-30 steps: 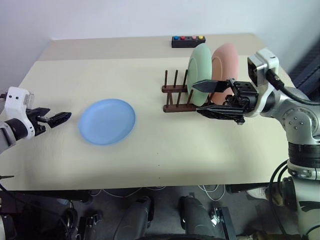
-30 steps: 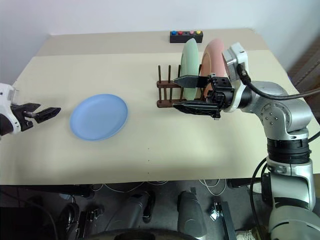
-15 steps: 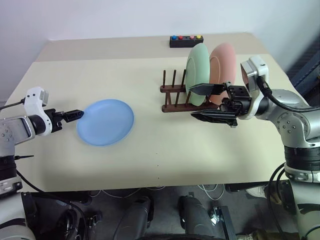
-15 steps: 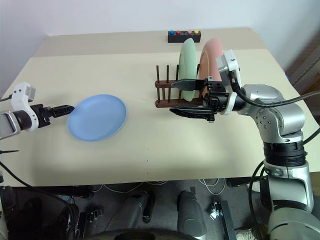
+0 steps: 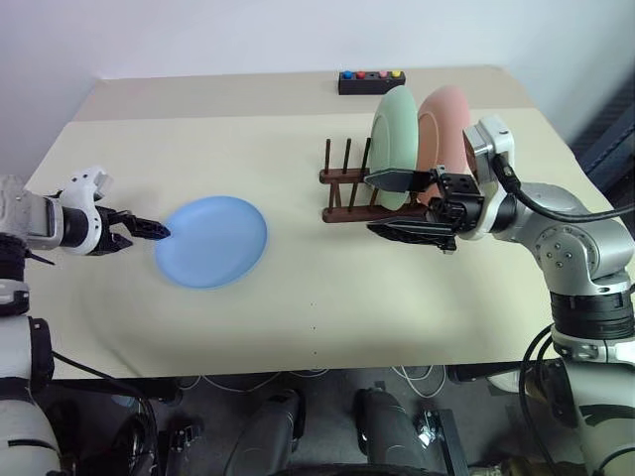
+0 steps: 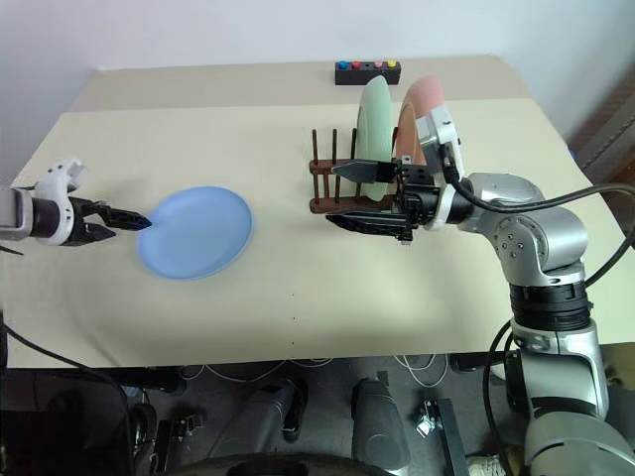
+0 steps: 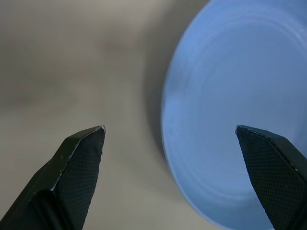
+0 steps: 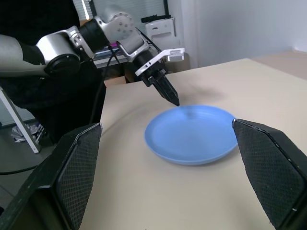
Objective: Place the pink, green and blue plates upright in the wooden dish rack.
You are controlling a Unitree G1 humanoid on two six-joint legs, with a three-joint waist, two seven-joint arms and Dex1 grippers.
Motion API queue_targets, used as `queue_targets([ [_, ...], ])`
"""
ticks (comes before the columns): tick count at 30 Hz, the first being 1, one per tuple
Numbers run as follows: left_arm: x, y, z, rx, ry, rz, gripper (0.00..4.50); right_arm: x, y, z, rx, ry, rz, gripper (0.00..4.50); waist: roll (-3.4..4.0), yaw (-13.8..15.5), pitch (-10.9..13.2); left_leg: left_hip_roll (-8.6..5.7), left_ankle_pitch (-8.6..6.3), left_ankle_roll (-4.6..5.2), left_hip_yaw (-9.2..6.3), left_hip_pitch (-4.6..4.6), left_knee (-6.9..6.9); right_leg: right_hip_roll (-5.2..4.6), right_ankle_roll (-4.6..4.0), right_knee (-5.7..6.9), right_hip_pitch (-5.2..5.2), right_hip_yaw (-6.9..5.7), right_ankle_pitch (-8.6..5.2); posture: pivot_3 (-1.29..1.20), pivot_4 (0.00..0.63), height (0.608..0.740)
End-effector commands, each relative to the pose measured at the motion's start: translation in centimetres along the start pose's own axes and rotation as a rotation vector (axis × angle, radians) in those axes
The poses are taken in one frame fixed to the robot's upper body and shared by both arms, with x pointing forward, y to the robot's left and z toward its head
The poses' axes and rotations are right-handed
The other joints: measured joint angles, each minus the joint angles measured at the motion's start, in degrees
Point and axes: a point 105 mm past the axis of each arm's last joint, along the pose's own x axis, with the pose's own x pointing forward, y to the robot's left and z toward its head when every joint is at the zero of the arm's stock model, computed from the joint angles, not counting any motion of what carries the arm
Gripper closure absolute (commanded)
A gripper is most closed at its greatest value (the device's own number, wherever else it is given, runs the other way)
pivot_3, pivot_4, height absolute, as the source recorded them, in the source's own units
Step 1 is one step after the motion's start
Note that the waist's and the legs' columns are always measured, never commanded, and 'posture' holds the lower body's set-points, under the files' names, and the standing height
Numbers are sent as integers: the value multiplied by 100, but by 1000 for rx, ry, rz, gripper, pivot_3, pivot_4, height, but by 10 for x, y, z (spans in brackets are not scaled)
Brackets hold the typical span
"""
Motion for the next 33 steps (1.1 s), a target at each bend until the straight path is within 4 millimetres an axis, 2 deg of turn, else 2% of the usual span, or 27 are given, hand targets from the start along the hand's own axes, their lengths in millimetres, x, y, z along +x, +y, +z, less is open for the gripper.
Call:
queue_targets([
  [1, -2, -4, 8, 14, 5, -19, 0, -2, 6, 11, -46, -22, 6, 40, 0, -2, 0, 0, 0, 0, 0, -1, 0, -5, 0, 0, 0, 0, 0, 0, 150, 740],
  [9, 15, 1, 4, -33, 50, -21, 0, -5, 5, 11, -50, -18, -16, 40, -3, -30, 1, 0, 1, 0, 2, -1, 2, -5, 1, 12, -7, 3, 0, 0, 150, 740],
  [12, 22, -3, -1, -64, 78, -53, 820, -6, 4, 12, -55, -17, -26, 0, -6, -19, 3, 0, 1, 1, 2, -5, 10, -6, 1, 16, -8, 2, -1, 0, 150, 740],
  [19, 30, -4, -4, -95, 76, -74, 4372, -6, 1, 13, -68, -17, -36, 0, -6, -17, 3, -3, 1, 1, 2, -6, 18, -6, 2, 26, -8, 2, -1, 0, 150, 740],
  [23, 24, -6, 1, -69, 57, -95, 4447, -5, -1, 13, -76, -13, -51, 0, -9, -1, 3, -4, 1, 1, 2, -6, 29, -10, 4, 37, -6, 1, -2, 0, 150, 740],
  [26, 6, -8, 10, -71, -9, -131, 4447, -6, -1, 13, -91, -2, -55, 0, -13, -19, 5, -5, 1, 1, 1, -8, 28, -10, 4, 39, -9, 1, -2, 0, 150, 740],
  [30, -17, -1, 26, -24, -231, -150, 4447, -4, 0, 10, -162, 55, -53, 0, -13, -75, 5, -3, 2, 0, 3, -19, 25, -11, 4, 48, -29, 10, -2, 0, 150, 740],
  [33, -36, -5, 49, 2, -545, -163, 4447, 4, 0, -4, -270, 171, -33, 0, -13, -65, 5, -1, 4, -5, 3, -20, 27, -12, 3, 53, -32, 11, -2, 0, 150, 740],
])
